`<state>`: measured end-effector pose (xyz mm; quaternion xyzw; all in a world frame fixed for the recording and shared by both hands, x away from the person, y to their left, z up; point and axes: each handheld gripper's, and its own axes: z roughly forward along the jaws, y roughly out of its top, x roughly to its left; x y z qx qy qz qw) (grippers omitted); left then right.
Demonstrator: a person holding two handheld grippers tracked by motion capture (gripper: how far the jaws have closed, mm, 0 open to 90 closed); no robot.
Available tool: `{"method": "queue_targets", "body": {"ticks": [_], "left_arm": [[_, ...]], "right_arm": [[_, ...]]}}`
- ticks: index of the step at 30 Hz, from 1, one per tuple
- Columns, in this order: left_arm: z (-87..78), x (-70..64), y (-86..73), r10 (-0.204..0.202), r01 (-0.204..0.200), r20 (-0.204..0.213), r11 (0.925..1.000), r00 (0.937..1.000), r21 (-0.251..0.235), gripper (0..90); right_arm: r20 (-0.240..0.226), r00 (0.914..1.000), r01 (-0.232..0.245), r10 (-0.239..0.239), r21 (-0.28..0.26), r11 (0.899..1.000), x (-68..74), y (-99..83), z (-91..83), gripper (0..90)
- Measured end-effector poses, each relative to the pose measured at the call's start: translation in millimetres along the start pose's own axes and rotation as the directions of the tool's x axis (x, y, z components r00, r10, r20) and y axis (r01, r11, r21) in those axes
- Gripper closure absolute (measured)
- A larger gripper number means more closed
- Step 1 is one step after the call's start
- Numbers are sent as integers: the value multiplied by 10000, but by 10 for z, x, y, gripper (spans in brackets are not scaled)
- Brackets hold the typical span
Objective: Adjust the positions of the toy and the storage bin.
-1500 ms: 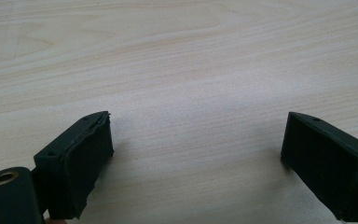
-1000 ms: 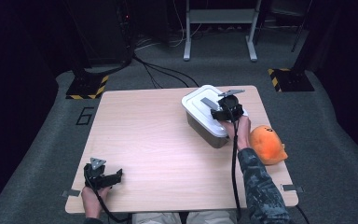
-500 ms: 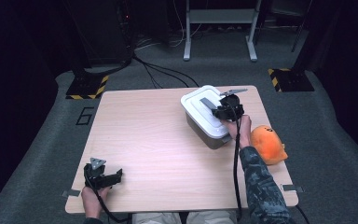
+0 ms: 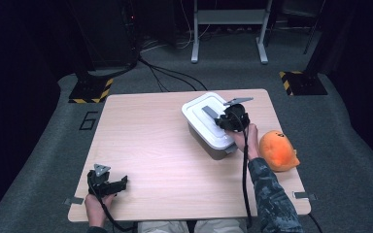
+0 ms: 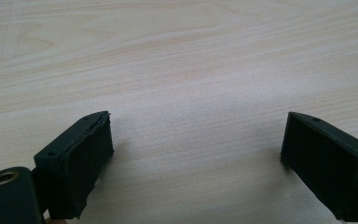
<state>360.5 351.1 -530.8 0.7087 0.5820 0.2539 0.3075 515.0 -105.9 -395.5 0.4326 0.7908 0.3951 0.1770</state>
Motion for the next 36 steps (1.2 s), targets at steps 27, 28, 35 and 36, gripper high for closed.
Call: {"method": "queue_targets", "body": {"ticks": [27, 28, 35, 36], "left_arm": [[63, -11, 159, 20, -24, 43, 9967, 10000, 809, 87], [67, -20, 199, -11, -8, 208, 9955, 9998, 950, 87], [21, -72, 390, -233, 203, 830, 9991, 9963, 361, 81], [13, -83, 424, -218, 195, 879, 9995, 9959, 267, 81]], "right_arm": [[-1870, 9646, 1870, -1862, -134, 9823, 442, -168, -151, 665], [-2072, 9586, 1984, -1954, -61, 9801, 481, -173, -162, 665], [-1827, 9693, 1666, -1647, -51, 9860, 486, -181, -172, 496], [-1827, 9693, 1666, -1647, -51, 9860, 486, -181, -172, 496]]}}
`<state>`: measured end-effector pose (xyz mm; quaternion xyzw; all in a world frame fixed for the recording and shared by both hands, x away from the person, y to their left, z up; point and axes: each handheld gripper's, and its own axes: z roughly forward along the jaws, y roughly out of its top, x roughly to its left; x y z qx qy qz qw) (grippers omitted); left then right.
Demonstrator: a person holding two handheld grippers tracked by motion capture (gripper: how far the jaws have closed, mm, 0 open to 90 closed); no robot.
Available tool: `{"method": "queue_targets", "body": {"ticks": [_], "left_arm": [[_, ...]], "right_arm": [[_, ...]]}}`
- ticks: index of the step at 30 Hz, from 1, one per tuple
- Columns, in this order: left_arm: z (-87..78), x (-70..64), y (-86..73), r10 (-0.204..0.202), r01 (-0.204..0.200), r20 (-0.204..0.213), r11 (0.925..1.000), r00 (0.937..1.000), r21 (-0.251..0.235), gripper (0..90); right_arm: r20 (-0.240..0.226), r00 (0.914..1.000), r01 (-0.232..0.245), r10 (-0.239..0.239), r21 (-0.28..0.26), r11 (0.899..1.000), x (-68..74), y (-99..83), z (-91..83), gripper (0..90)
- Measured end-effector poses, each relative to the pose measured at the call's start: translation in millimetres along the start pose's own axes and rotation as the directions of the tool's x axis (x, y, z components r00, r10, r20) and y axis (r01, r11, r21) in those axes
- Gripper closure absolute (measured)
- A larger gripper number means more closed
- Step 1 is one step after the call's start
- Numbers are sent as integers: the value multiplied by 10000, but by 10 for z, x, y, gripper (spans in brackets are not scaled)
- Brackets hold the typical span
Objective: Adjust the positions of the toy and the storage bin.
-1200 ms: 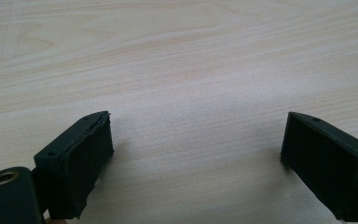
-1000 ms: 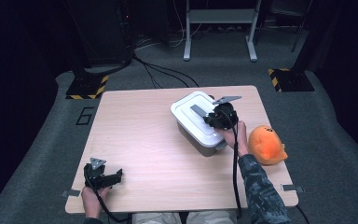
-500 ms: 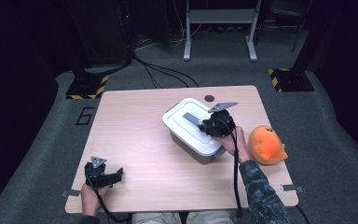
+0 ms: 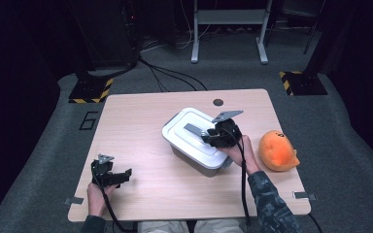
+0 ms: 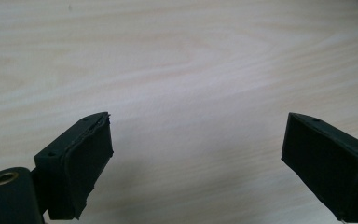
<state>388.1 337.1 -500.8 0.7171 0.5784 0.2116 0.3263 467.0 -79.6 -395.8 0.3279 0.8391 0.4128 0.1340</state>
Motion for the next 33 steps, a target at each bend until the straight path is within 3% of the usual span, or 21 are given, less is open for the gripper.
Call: {"method": "queue_targets", "body": {"ticks": [1, 2, 4, 5, 6, 7, 9, 10, 11, 15, 16, 17, 18, 19, 20, 22, 23, 26, 31, 32, 33], "left_arm": [[-17, -21, 62, 60, -58, 152, 9999, 9999, -111, 79], [-34, -60, 156, 191, -180, 298, 9992, 9994, -358, 77], [-49, -87, 231, 301, -281, 473, 9987, 9984, -417, 74], [-57, -110, 291, 376, -345, 606, 9980, 9975, -528, 68], [-61, -131, 338, 415, -373, 697, 9975, 9967, -605, 68], [-75, -184, 471, 620, -552, 932, 9958, 9937, -734, 62], [-74, -221, 558, 709, -620, 1104, 9947, 9914, -822, 61], [-72, -281, 683, 876, -760, 1232, 9925, 9885, -959, 54], [-72, -281, 683, 876, -760, 1232, 9925, 9885, -959, 54], [-43, -457, 1048, 1320, -1105, 1552, 9840, 9790, -1399, 78], [-43, -457, 1048, 1320, -1105, 1552, 9840, 9790, -1399, 90], [-28, -488, 1117, 1423, -1189, 1611, 9821, 9766, -1464, 102], [-12, -519, 1183, 1484, -1242, 1667, 9813, 9748, -1473, 102], [28, -580, 1303, 1588, -1325, 1804, 9798, 9707, -1495, 133], [28, -580, 1303, 1588, -1325, 1804, 9798, 9707, -1495, 139], [74, -648, 1420, 1740, -1459, 1946, 9778, 9653, -1504, 149], [115, -698, 1496, 1935, -1652, 2018, 9750, 9601, -1487, 152], [161, -749, 1560, 2078, -1804, 2051, 9729, 9564, -1444, 182], [255, -841, 1635, 2267, -1958, 2361, 9695, 9449, -1473, 236], [297, -885, 1638, 2462, -2154, 2511, 9659, 9361, -1437, 263], [323, -912, 1637, 2581, -2301, 2503, 9637, 9331, -1357, 277]], "right_arm": [[72, 9998, -173, 174, -96, 9998, 4, -1, -15, 401], [664, 9969, -414, 419, -90, 9991, 1, -1, -65, 306], [811, 9953, -527, 533, -98, 9986, 0, -7, -88, 275], [1327, 9878, -806, 817, -141, 9967, -8, -35, -169, 218], [1327, 9878, -806, 817, -141, 9967, -8, -35, -169, 218], [1829, 9768, -1098, 1115, -190, 9938, -22, -68, -249, 158], [1954, 9739, -1129, 1152, -230, 9933, -33, -83, -282, 152], [2391, 9602, -1409, 1441, -307, 9896, -76, -133, -384, 148], [2391, 9602, -1409, 1441, -307, 9896, -76, -133, -384, 148], [3002, 9311, -2001, 2071, -542, 9783, -174, -246, -548, 187], [3002, 9311, -2001, 2071, -542, 9783, -174, -246, -548, 187], [3188, 9215, -2176, 2219, -495, 9748, -204, -284, -571, 221], [3188, 9215, -2176, 2219, -495, 9748, -204, -284, -571, 221], [3252, 9147, -2375, 2401, -482, 9702, -231, -321, -589, 261], [3252, 9147, -2375, 2401, -482, 9702, -231, -321, -589, 261], [3321, 9065, -2587, 2608, -513, 9646, -271, -354, -594, 317], [3341, 9038, -2648, 2675, -545, 9628, -280, -358, -587, 337], [3320, 9029, -2738, 2731, -458, 9607, -296, -364, -567, 369], [3247, 9042, -2818, 2775, -348, 9589, -306, -360, -513, 441], [3252, 9055, -2782, 2725, -296, 9601, -307, -359, -504, 466], [3236, 9051, -2824, 2759, -277, 9589, -300, -354, -498, 476]]}}
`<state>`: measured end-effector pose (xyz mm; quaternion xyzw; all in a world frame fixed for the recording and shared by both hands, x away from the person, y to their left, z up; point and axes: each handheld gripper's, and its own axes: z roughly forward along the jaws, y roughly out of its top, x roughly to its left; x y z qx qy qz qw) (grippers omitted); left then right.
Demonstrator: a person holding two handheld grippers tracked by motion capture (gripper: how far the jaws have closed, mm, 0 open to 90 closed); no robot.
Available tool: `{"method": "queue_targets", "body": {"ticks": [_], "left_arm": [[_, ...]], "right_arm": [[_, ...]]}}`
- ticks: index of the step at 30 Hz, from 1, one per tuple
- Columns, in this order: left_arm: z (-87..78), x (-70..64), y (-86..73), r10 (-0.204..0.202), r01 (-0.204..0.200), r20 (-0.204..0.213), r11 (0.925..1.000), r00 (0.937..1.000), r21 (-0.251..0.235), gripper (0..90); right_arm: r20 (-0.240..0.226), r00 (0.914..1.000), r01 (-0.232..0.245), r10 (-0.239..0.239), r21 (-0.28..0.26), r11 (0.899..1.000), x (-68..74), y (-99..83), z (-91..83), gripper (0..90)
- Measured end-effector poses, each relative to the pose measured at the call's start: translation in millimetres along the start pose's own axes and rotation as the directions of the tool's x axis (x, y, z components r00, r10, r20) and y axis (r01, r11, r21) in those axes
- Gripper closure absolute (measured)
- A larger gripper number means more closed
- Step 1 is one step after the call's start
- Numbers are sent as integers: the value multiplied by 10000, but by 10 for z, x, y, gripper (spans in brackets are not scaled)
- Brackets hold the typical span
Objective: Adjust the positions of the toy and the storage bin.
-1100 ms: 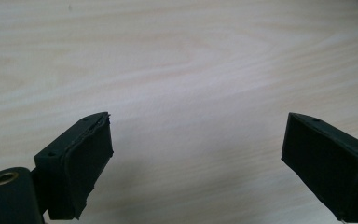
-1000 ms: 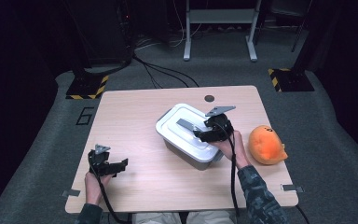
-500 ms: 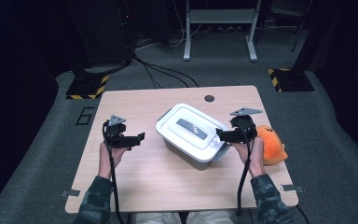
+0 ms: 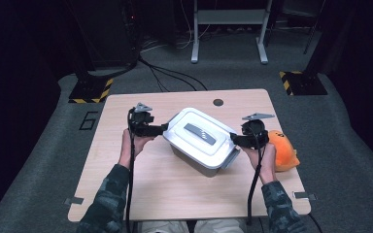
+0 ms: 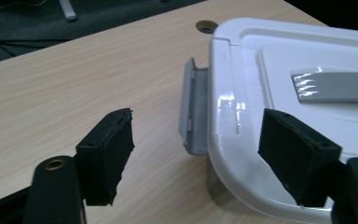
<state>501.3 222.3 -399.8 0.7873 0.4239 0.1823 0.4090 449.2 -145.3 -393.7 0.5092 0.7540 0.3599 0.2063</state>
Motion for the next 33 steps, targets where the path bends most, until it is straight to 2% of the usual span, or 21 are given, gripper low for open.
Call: {"method": "queue_targets", "body": {"ticks": [2, 4, 6, 7, 8, 9, 10, 11, 14, 19, 26, 33], "left_arm": [[25, -11, 0, 53, -53, 9, 10000, 10000, 52, 289], [73, -22, 0, 168, -171, 164, 9996, 9997, 215, 338], [86, -28, -5, 116, -119, 248, 9998, 9996, 149, 388], [85, -23, -15, 53, -55, 605, 10000, 9982, 41, 429], [85, -23, -15, 53, -55, 605, 10000, 9982, 41, 478], [78, -20, -32, -36, 38, 968, 10000, 9953, -19, 529], [78, -20, -32, -36, 38, 968, 10000, 9953, -19, 556], [70, -20, -56, -117, 132, 1270, 9999, 9918, -109, 594], [56, -20, -89, -145, 178, 1340, 9996, 9909, -231, 615], [23, -50, -140, -262, 317, 1258, 9986, 9917, -421, 613], [-69, -107, -205, -195, 237, 1113, 9990, 9936, -368, 607], [-170, -212, -271, -193, 217, 697, 9992, 9974, -347, 601]], "right_arm": [[21, 10000, 43, -43, -28, 10000, 8, 2, 8, 486], [39, 9999, 95, -96, 134, 9999, 37, 6, 16, 528], [12, 9999, 113, -113, 135, 9998, 44, 4, 22, 549], [-11, 9998, 178, -178, 166, 9997, 59, 7, 30, 607], [-11, 9998, 178, -178, 166, 9997, 59, 7, 30, 607], [107, 9994, 318, -320, 180, 9993, 86, 14, 30, 629], [107, 9994, 318, -320, 180, 9993, 86, 14, 30, 629], [239, 9987, 442, -446, 175, 9989, 98, 22, 35, 643], [233, 9986, 477, -482, 181, 9987, 92, 26, 39, 653], [286, 9983, 496, -502, 203, 9986, 92, 46, 57, 674], [371, 9981, 479, -486, 186, 9987, 90, 99, 112, 700], [368, 9975, 602, -609, 185, 9980, 104, 162, 184, 704]]}}
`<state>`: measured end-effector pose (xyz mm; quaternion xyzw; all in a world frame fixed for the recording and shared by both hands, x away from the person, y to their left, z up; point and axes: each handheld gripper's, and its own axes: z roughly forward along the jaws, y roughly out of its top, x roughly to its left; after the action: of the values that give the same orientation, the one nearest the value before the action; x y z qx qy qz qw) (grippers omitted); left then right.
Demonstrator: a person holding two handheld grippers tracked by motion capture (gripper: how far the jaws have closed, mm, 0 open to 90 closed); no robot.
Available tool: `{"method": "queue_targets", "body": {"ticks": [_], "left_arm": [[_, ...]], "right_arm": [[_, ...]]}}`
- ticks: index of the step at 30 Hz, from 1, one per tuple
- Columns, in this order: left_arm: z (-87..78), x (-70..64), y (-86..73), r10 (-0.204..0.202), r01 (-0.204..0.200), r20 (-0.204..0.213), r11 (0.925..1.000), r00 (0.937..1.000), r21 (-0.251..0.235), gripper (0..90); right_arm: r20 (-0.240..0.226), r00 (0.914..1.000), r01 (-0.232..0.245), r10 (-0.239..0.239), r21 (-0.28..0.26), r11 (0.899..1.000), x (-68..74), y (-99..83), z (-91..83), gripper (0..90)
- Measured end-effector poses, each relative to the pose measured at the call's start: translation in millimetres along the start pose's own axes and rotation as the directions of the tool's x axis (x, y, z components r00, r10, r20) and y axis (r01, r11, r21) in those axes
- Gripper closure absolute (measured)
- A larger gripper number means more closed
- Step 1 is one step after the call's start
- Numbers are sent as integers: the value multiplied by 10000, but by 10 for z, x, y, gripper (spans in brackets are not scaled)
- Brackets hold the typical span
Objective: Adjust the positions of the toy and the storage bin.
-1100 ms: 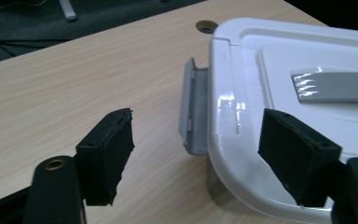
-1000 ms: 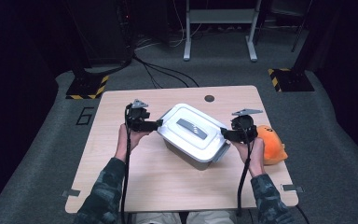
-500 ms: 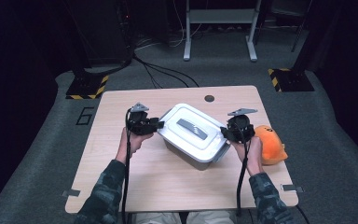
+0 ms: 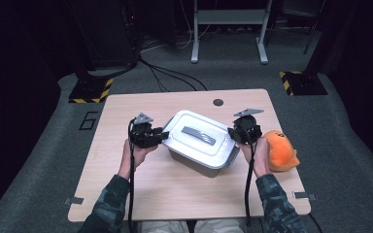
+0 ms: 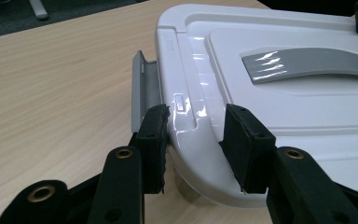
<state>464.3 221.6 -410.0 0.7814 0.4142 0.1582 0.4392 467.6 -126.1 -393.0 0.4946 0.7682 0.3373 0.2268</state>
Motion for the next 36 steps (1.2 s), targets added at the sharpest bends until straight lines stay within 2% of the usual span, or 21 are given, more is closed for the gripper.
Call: {"method": "queue_targets", "body": {"ticks": [4, 7, 10, 15, 17, 19, 22, 24, 36], "left_arm": [[-60, -90, -21, 220, -214, -377, 9996, 9990, 169, 600], [-83, -111, -39, 189, -181, -420, 9997, 9989, 187, 595], [-126, -123, -95, -259, 262, -390, 9996, 9989, 58, 588], [-164, -154, -136, -293, 291, -465, 9996, 9985, -48, 582], [-185, -148, -155, -357, 353, -379, 9993, 9986, -106, 581], [-216, -114, -193, -477, 474, -112, 9985, 9988, -280, 583], [-239, -98, -210, -526, 526, 18, 9981, 9986, -327, 588], [-256, -99, -223, -527, 528, 49, 9980, 9986, -358, 588], [-270, -109, -274, -814, 818, 97, 9948, 9966, -600, 580]], "right_arm": [[151, 9998, 120, -120, -3, 9999, 26, 41, 46, 700], [87, 9997, 230, -230, -18, 9997, 15, 63, 70, 698], [-87, 10000, -13, 13, 73, 10000, 4, 120, 123, 692], [-201, 9997, 118, -117, 91, 9999, 6, 177, 180, 688], [-180, 9996, 229, -227, 101, 9997, 15, 202, 203, 685], [-131, 9993, 347, -346, 76, 9994, 29, 229, 233, 682], [-106, 9996, 258, -257, 128, 9996, 40, 248, 250, 680], [-71, 9989, 468, -467, 141, 9988, 54, 288, 287, 678], [-300, 9987, 410, -407, 90, 9991, 35, 351, 368, 671]]}}
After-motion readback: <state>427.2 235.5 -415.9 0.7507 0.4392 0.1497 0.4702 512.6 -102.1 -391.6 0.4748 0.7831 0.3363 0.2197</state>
